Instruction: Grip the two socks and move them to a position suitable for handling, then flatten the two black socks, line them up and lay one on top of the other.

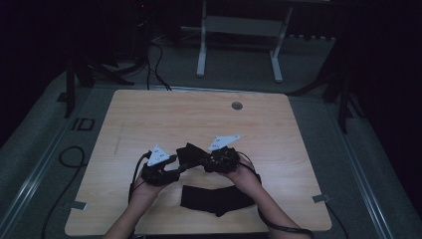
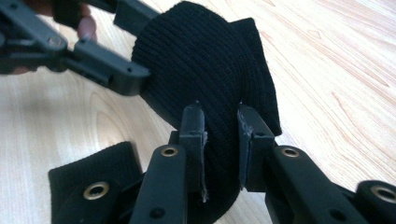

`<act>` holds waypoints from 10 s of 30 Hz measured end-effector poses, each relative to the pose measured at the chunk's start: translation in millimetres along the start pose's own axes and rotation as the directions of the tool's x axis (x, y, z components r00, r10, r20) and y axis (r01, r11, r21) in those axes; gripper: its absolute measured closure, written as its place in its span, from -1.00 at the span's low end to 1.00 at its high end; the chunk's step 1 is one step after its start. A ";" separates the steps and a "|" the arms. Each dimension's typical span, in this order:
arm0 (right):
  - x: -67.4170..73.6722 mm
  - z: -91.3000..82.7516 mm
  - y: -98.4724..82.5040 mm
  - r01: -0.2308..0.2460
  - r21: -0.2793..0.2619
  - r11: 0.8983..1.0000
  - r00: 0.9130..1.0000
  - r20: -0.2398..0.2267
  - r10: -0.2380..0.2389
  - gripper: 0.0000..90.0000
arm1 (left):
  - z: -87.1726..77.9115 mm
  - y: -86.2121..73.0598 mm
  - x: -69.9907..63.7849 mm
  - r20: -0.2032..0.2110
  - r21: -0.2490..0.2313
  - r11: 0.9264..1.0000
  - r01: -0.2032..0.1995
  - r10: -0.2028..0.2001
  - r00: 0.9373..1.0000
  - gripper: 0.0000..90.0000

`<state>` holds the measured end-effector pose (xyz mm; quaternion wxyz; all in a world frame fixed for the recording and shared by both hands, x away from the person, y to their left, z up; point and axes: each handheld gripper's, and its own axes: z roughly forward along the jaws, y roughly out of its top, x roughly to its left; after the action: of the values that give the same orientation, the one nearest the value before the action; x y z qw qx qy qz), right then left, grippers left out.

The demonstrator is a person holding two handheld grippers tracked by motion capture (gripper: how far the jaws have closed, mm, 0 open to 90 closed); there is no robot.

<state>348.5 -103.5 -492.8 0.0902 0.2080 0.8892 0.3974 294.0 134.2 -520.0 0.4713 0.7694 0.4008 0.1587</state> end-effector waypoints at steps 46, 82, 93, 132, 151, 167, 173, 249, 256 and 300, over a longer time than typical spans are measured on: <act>-16.1 -40.2 23.6 -0.142 -0.158 0.977 0.986 -0.114 0.125 0.12 | -5.8 15.7 -46.9 0.079 0.026 0.949 -0.315 0.312 0.947 0.87; -60.4 -64.2 -20.6 -0.203 -0.061 0.977 0.963 0.166 0.211 1.00 | -16.0 13.4 -25.0 -0.002 0.017 0.980 -0.199 0.199 0.980 0.88; -74.8 -37.4 -27.8 -0.262 0.041 0.964 0.950 0.185 0.251 1.00 | 16.5 -0.2 -20.3 0.028 0.122 0.981 -0.149 0.147 0.989 0.88; -87.4 -21.2 -97.8 -0.314 0.116 0.942 0.942 0.163 0.294 0.99 | 55.4 -14.1 7.9 0.042 0.288 0.951 -0.110 0.102 0.994 0.99; -86.9 -56.6 -131.0 -0.360 0.083 0.929 0.921 0.189 0.340 0.98 | 69.0 -8.7 2.1 0.054 0.272 0.956 -0.109 0.098 0.994 0.95; -87.2 -85.4 -114.6 -0.320 0.036 0.947 0.927 0.219 0.305 -0.18 | 44.6 -5.0 10.6 0.025 0.227 0.973 -0.029 0.024 0.999 -0.13; -93.0 -93.5 -113.9 -0.349 -0.024 0.937 0.898 0.278 0.341 -0.43 | 43.7 -5.5 16.1 0.015 0.223 0.975 0.008 -0.012 1.000 -0.20; -18.1 -148.3 -98.3 -0.217 -0.087 0.972 0.946 0.228 0.231 0.91 | -29.5 28.0 -50.6 0.052 0.149 0.983 -0.103 0.097 0.994 0.83; -5.5 -150.7 -107.4 -0.213 -0.072 0.974 0.950 0.217 0.224 0.91 | -33.1 15.0 -61.0 0.069 0.192 0.978 -0.084 0.072 0.995 0.83; -15.4 -86.4 -150.6 -0.237 0.132 0.962 0.958 0.195 0.209 0.96 | 16.7 -42.3 -61.4 0.111 0.301 0.941 -0.157 0.129 0.985 0.86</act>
<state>289.2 -258.1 -547.3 0.1077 0.3485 0.8762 0.3148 246.0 87.0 -556.4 0.3503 0.8670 0.3420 0.0932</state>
